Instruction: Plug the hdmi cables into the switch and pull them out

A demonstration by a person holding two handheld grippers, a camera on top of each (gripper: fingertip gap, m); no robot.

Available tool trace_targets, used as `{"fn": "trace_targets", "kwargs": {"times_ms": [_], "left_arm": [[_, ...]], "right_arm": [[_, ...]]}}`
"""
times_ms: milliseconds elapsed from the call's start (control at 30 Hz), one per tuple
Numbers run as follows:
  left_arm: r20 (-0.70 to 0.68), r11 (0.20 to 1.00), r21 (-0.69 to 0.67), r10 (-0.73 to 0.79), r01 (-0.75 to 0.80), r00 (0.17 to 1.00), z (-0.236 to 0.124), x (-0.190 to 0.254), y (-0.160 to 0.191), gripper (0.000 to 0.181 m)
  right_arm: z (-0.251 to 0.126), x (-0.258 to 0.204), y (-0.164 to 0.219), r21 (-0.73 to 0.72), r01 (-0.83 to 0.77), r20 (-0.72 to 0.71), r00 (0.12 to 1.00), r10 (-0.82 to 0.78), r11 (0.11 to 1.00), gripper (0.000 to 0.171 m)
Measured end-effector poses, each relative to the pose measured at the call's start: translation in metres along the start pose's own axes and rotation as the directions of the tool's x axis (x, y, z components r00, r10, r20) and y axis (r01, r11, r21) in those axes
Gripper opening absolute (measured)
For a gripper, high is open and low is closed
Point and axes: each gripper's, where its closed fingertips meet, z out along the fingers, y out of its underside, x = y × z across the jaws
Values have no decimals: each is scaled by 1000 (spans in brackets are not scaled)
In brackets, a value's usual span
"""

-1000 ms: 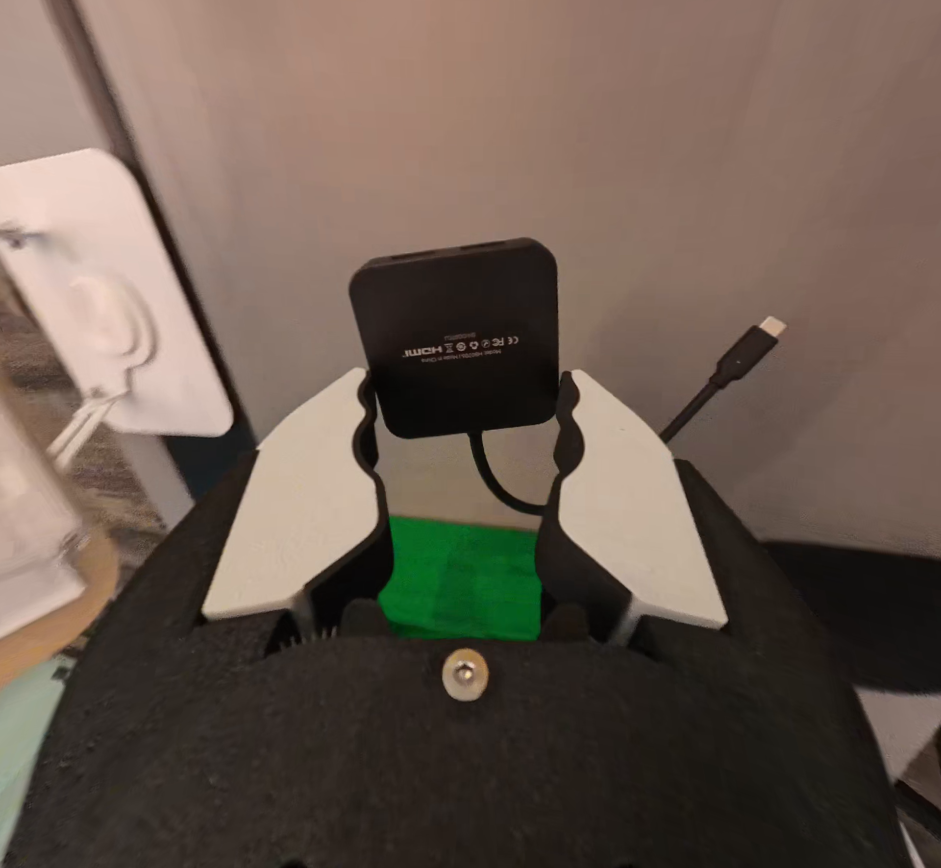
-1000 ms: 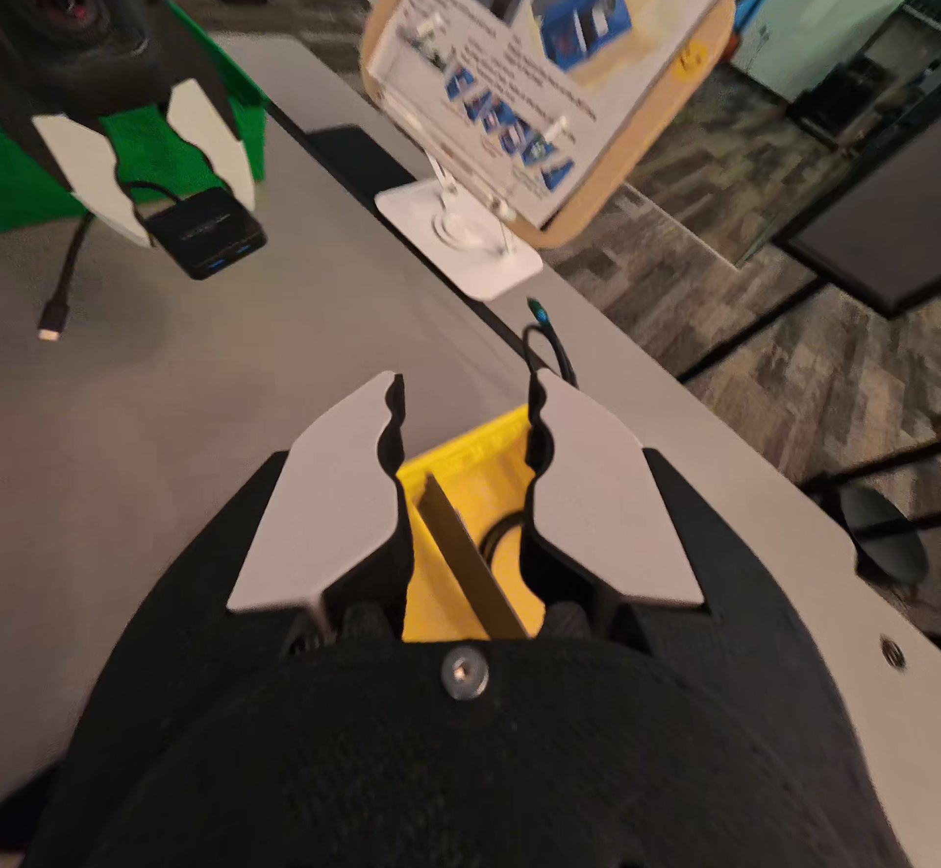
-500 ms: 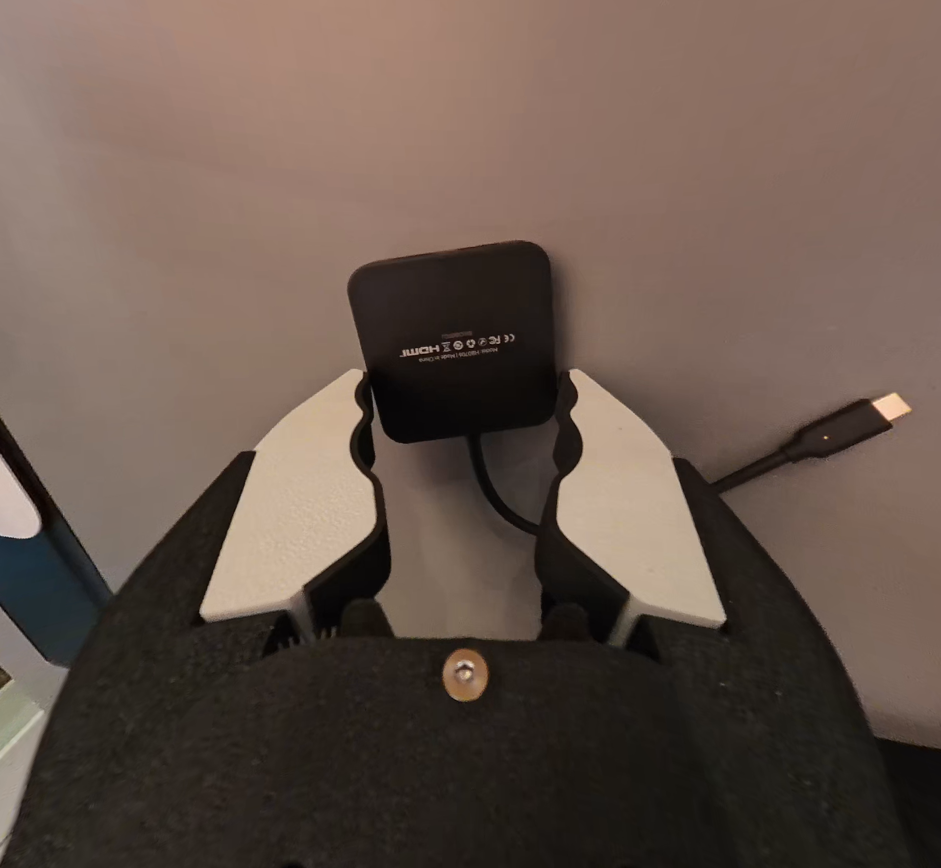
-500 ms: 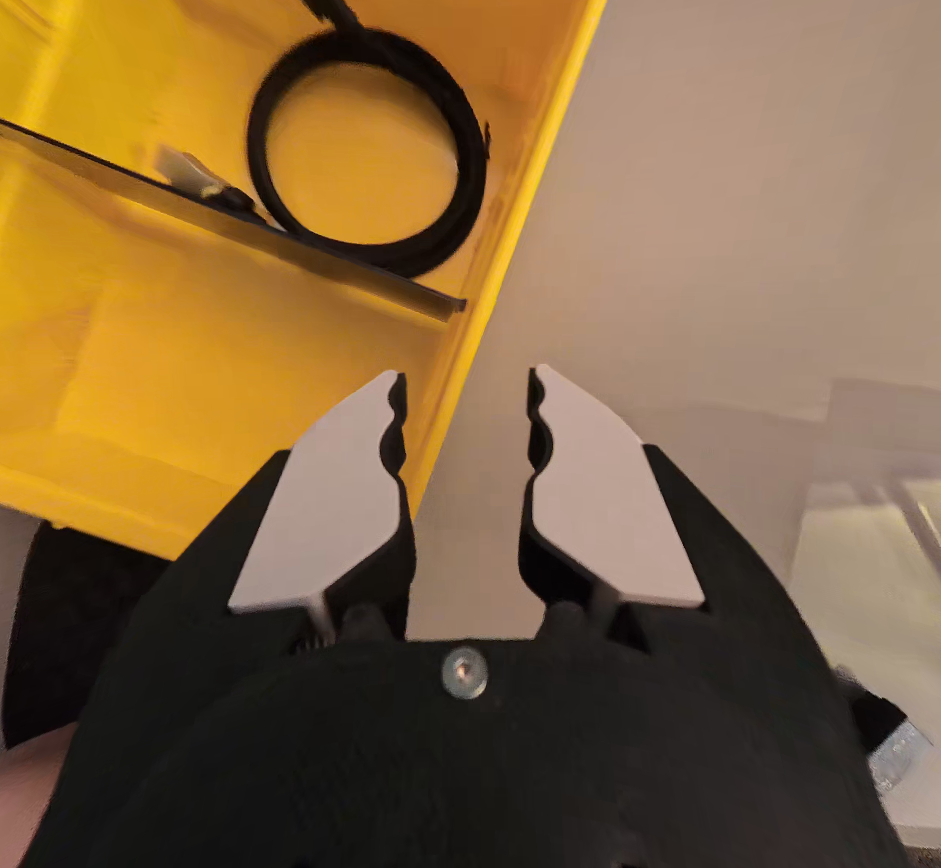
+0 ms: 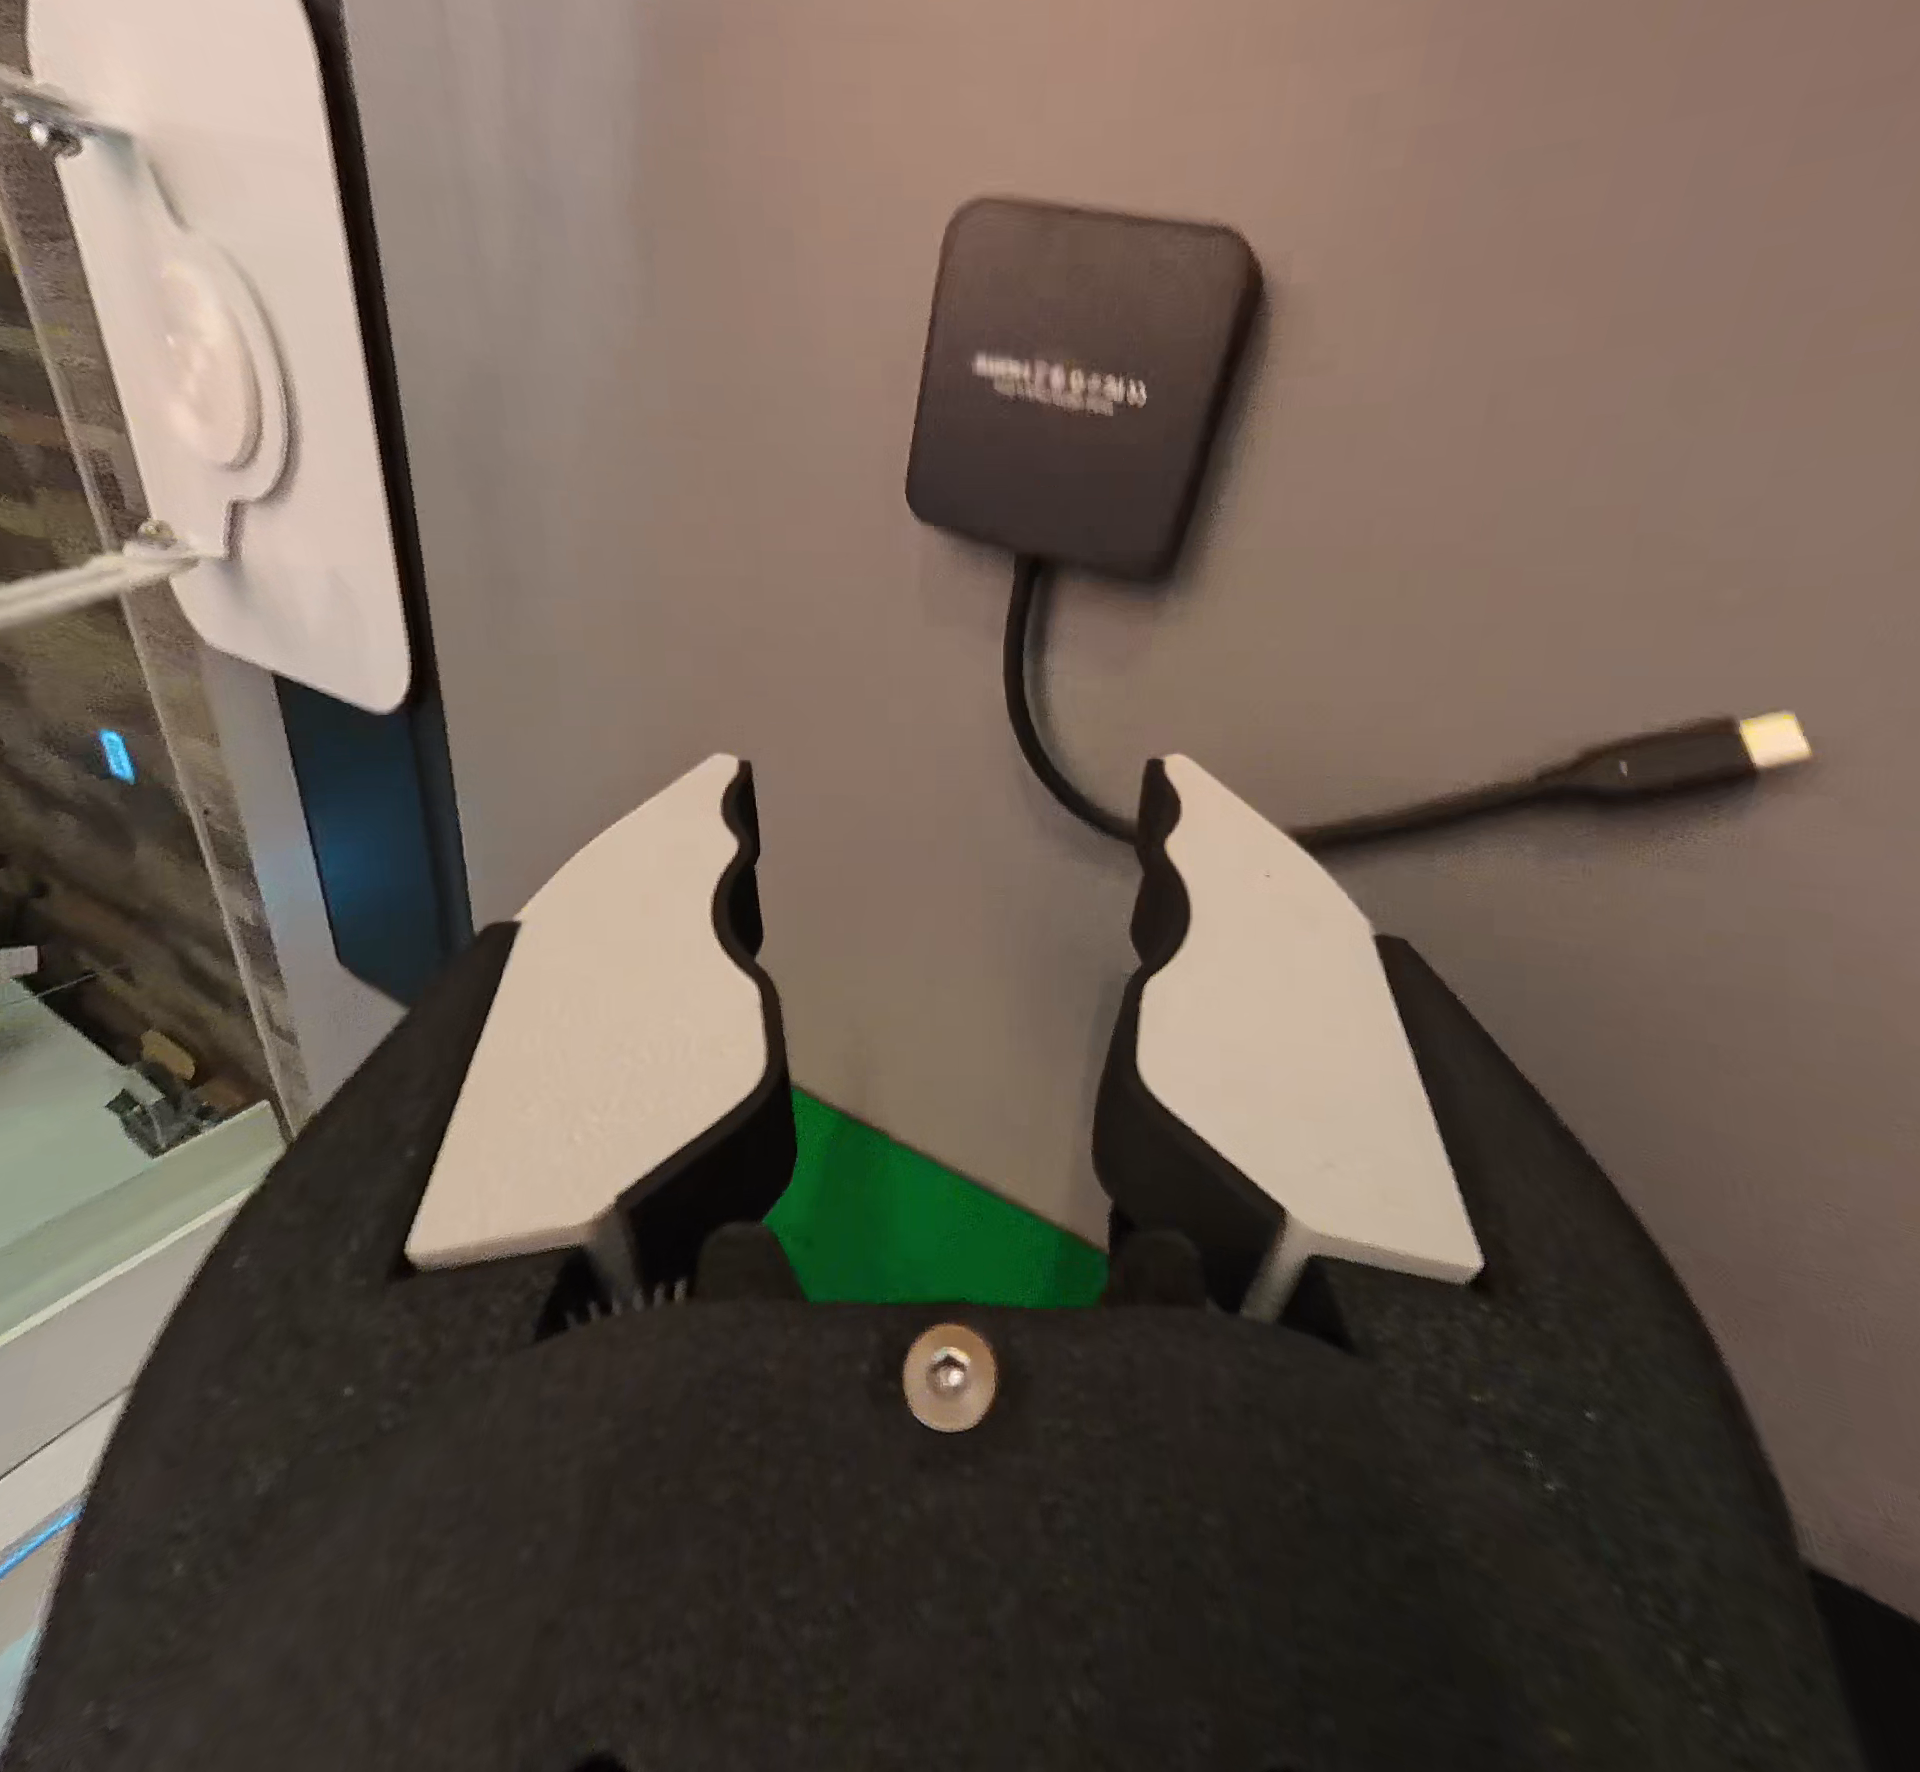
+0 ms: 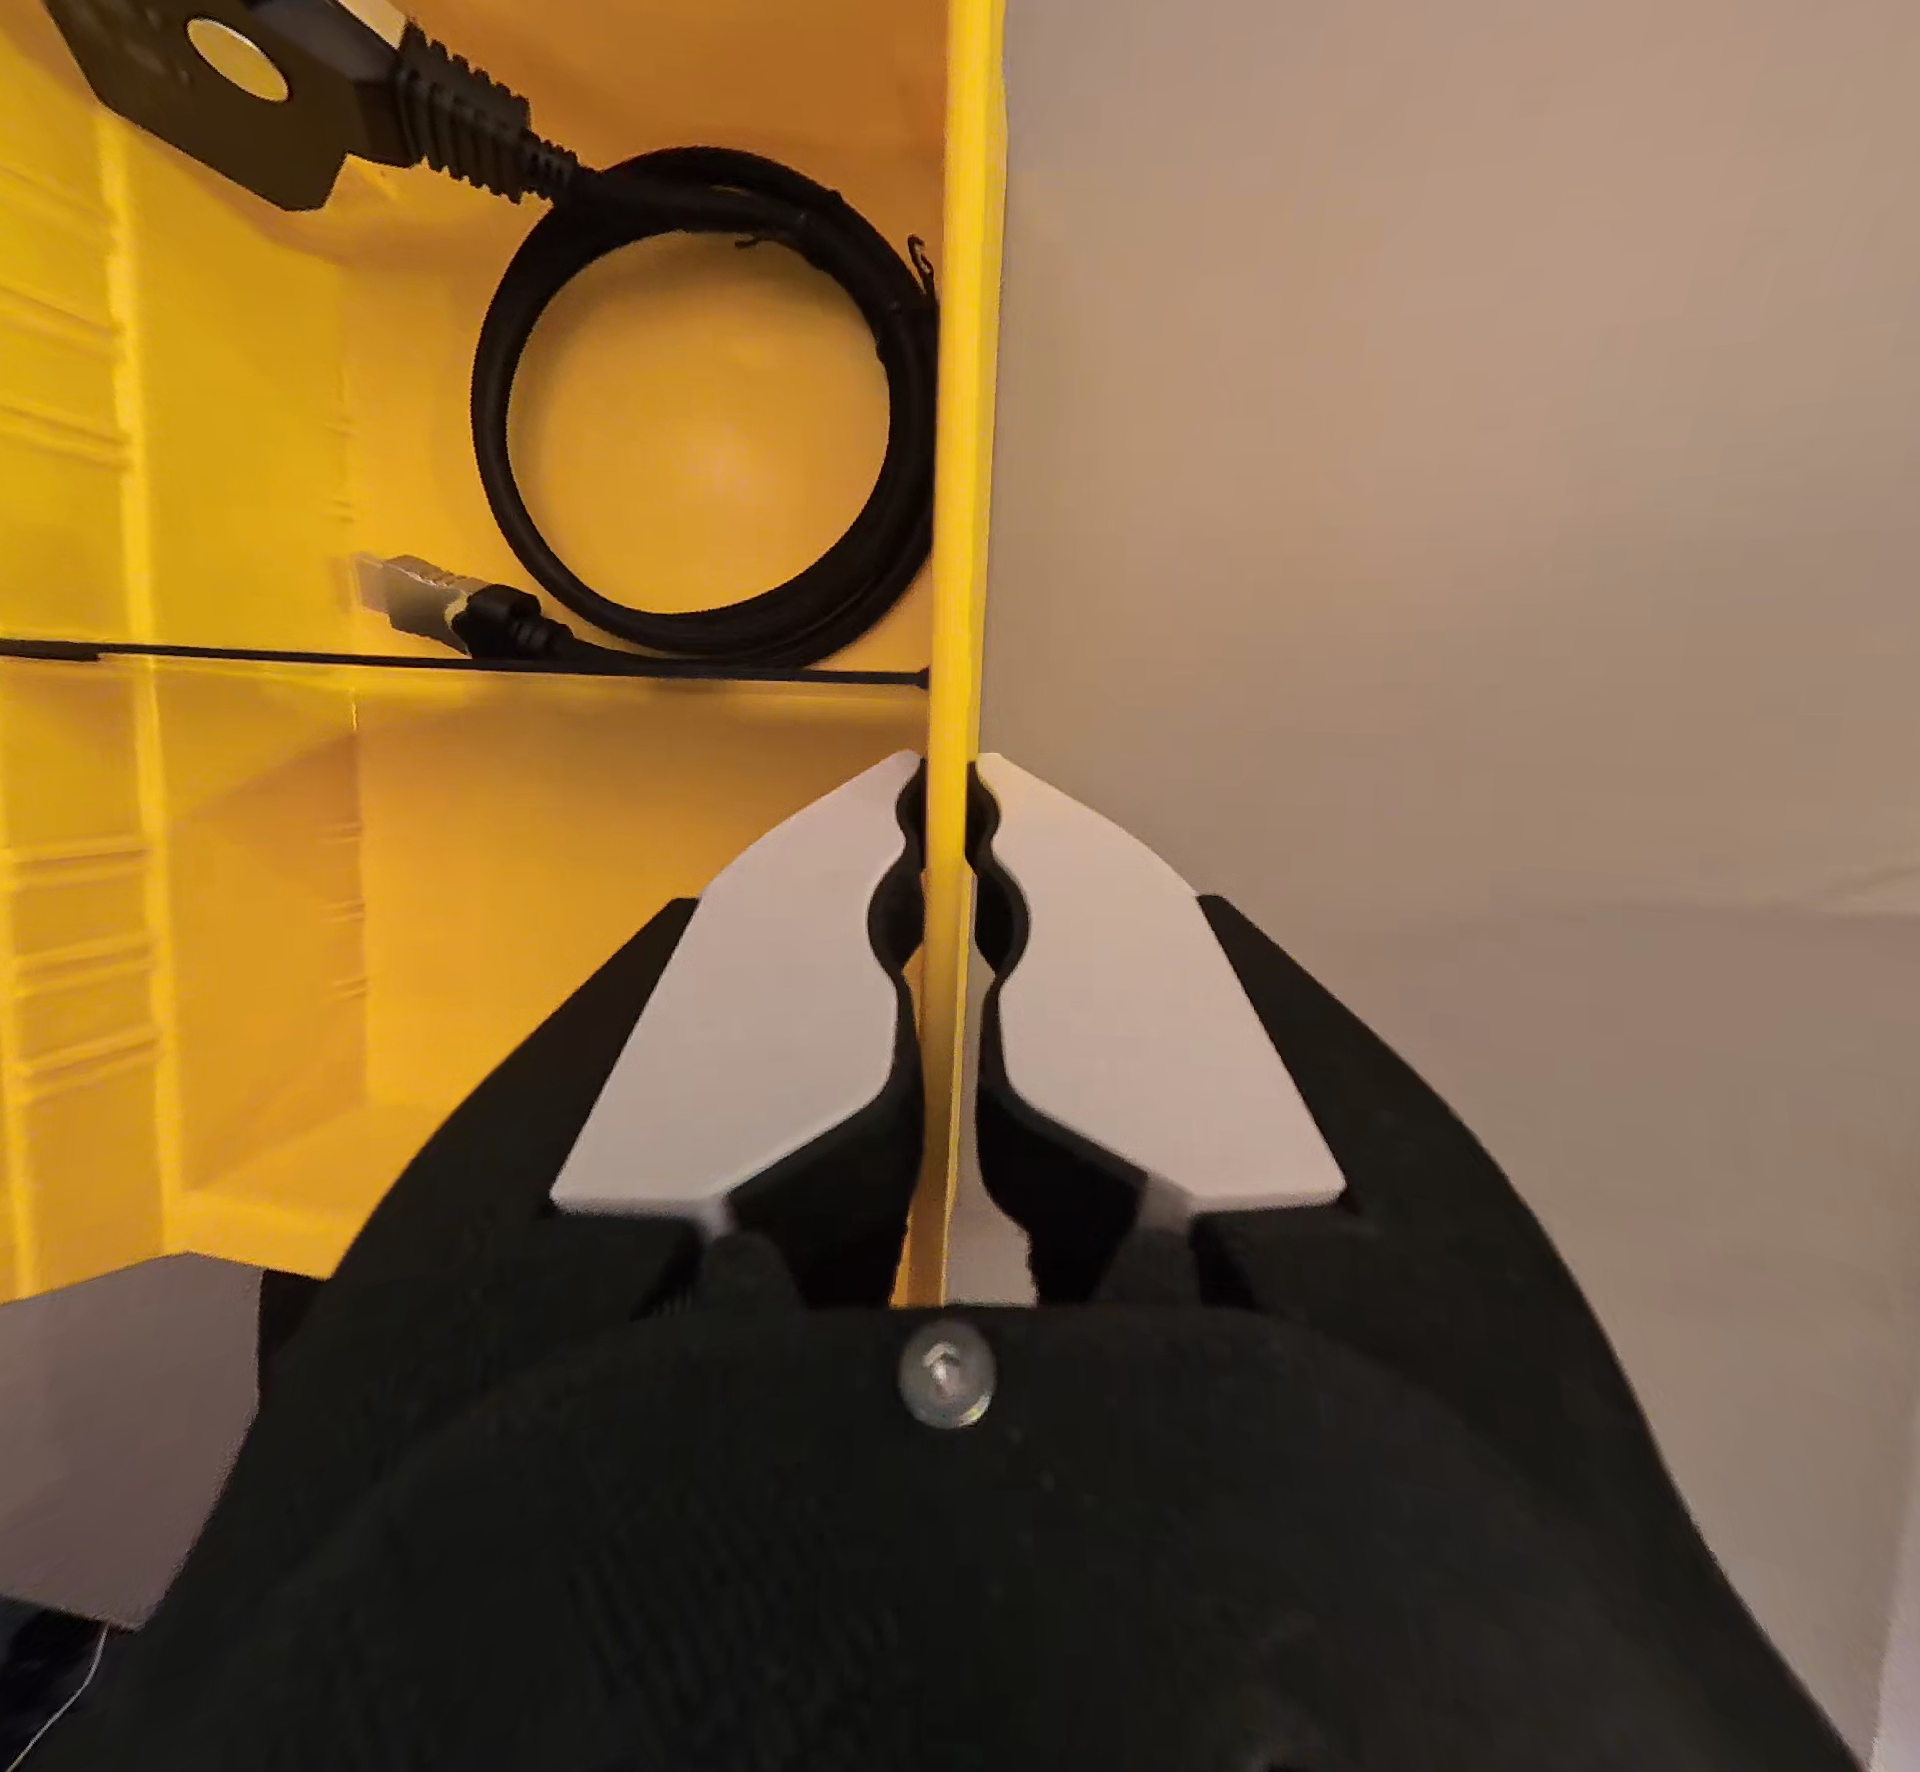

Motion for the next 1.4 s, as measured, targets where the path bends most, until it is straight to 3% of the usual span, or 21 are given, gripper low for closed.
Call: {"fn": "trace_targets", "kwargs": {"times_ms": [167, 367, 500, 633, 800, 967, 1167, 1400], "left_arm": [[61, 999, -16, -49, 50, 997, -31, 5, 41, 70], [114, 977, 36, -211, 208, 971, -86, -3, 90, 71], [149, 930, 87, -366, 357, 919, -129, -19, 139, 64], [159, 876, 12, -477, 482, 864, -147, -23, 209, 58], [106, 837, -119, -524, 534, 845, -135, -6, 264, 52], [-8, 856, -218, -481, 468, 876, -104, 15, 269, 43], [-178, 885, -306, -414, 350, 892, -67, 40, 253, 35], [-276, 861, -405, -436, 308, 857, -45, 46, 254, 39]], "right_arm": [[-1, 6, -1, 5, 13, -17, 1000, -13, 1000, 4], [-8, 10, -4, 48, 3, -32, 999, -1, 999, 9], [-43, 8, -28, 219, -13, -58, 998, 26, 976, 18], [-92, -32, -70, 482, 109, -29, 994, -109, 870, 24], [-145, -102, -111, 742, 298, -85, 930, -357, 601, 23], [-161, -159, -124, 790, 395, -152, 867, -474, 468, 23], [-156, -203, -123, 793, 441, -136, 801, -583, 421, 23], [-151, -206, -122, 779, 455, -125, 788, -603, 432, 23]]}}
